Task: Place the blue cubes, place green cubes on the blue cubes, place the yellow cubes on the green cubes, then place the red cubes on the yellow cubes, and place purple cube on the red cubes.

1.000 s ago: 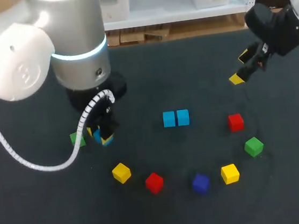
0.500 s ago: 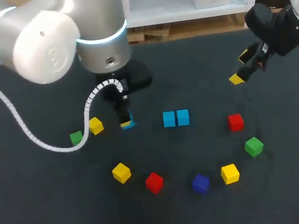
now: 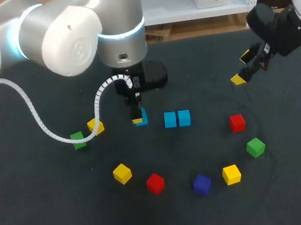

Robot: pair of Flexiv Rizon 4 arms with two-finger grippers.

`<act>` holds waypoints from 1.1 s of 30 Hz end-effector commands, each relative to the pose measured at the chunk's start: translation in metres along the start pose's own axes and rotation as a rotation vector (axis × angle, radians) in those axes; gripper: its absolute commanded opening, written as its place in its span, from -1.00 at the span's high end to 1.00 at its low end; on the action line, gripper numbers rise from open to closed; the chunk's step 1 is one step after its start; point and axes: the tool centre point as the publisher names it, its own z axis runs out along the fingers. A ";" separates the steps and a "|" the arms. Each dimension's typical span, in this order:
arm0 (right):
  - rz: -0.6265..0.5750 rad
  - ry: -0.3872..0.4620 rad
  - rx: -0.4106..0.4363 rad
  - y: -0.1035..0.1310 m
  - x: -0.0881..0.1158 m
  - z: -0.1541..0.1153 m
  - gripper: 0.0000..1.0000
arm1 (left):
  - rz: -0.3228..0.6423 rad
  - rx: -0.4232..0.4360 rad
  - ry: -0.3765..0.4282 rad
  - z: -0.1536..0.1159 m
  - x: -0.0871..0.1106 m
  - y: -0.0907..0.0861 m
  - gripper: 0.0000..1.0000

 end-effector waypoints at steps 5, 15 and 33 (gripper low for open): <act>-0.001 -0.002 -0.002 0.000 0.000 0.000 -1.00 | 0.078 -0.002 0.050 0.013 -0.025 0.004 1.00; -0.001 -0.002 -0.002 0.000 0.000 0.000 -1.00 | 0.101 0.059 0.058 0.029 -0.024 0.011 1.00; -0.001 -0.002 -0.002 0.000 0.000 0.000 -1.00 | 0.078 0.168 0.063 0.034 -0.037 0.018 1.00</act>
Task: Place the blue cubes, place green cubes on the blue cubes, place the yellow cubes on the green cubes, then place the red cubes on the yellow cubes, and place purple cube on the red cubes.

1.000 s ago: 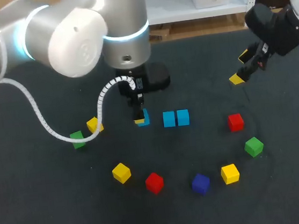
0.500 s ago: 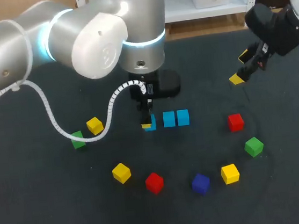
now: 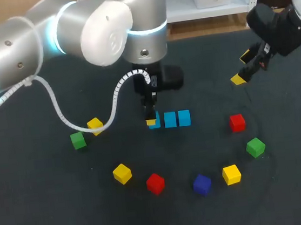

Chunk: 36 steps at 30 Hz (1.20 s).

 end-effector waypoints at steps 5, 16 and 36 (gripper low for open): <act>-0.001 -0.002 -0.002 -0.001 0.000 0.000 -1.00 | 0.019 0.041 0.033 0.005 -0.007 0.005 1.00; -0.001 -0.002 -0.002 -0.001 0.000 0.000 -1.00 | 0.013 0.039 0.047 0.009 -0.007 0.012 1.00; -0.001 -0.002 -0.002 -0.001 0.000 0.000 -1.00 | 0.016 0.040 0.064 0.015 -0.009 0.012 0.70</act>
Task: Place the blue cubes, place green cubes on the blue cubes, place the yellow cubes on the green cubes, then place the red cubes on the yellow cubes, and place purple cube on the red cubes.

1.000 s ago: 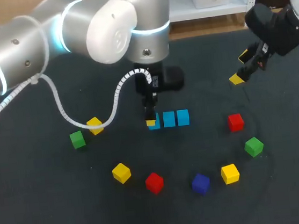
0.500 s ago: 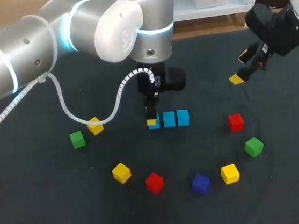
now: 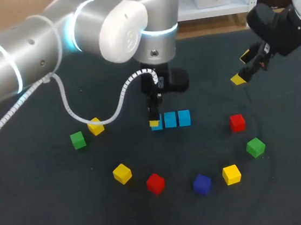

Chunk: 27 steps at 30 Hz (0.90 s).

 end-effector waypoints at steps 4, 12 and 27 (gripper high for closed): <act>-0.001 -0.002 -0.002 -0.001 0.000 0.000 -1.00 | -0.005 0.009 0.008 0.002 -0.003 0.003 0.47; -0.001 -0.002 -0.002 -0.001 0.000 0.000 -1.00 | -0.010 0.009 0.014 0.002 -0.002 0.003 -0.99; -0.001 -0.002 -0.002 -0.001 0.000 0.000 -1.00 | -0.066 -0.002 -0.006 0.002 0.001 0.008 -0.58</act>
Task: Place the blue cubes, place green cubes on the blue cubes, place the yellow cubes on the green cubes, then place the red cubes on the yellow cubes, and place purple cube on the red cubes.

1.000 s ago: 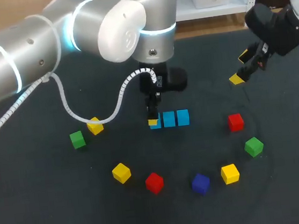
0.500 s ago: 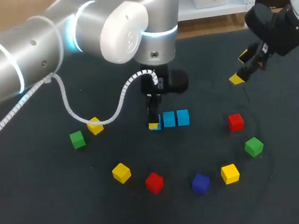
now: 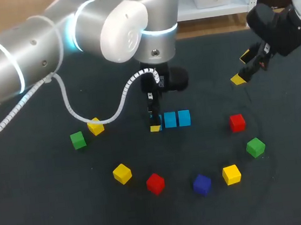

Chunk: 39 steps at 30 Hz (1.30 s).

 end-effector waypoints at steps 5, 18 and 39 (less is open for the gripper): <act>-0.001 -0.002 -0.002 -0.001 0.000 0.000 -1.00 | -0.006 0.005 -0.008 0.002 -0.001 0.001 -0.18; -0.001 -0.002 -0.002 -0.001 0.000 0.000 -1.00 | -0.024 0.007 -0.015 0.003 0.000 0.002 0.02; -0.001 -0.002 -0.002 -0.001 0.000 0.000 -1.00 | -0.038 0.010 -0.023 0.003 0.000 0.003 -0.14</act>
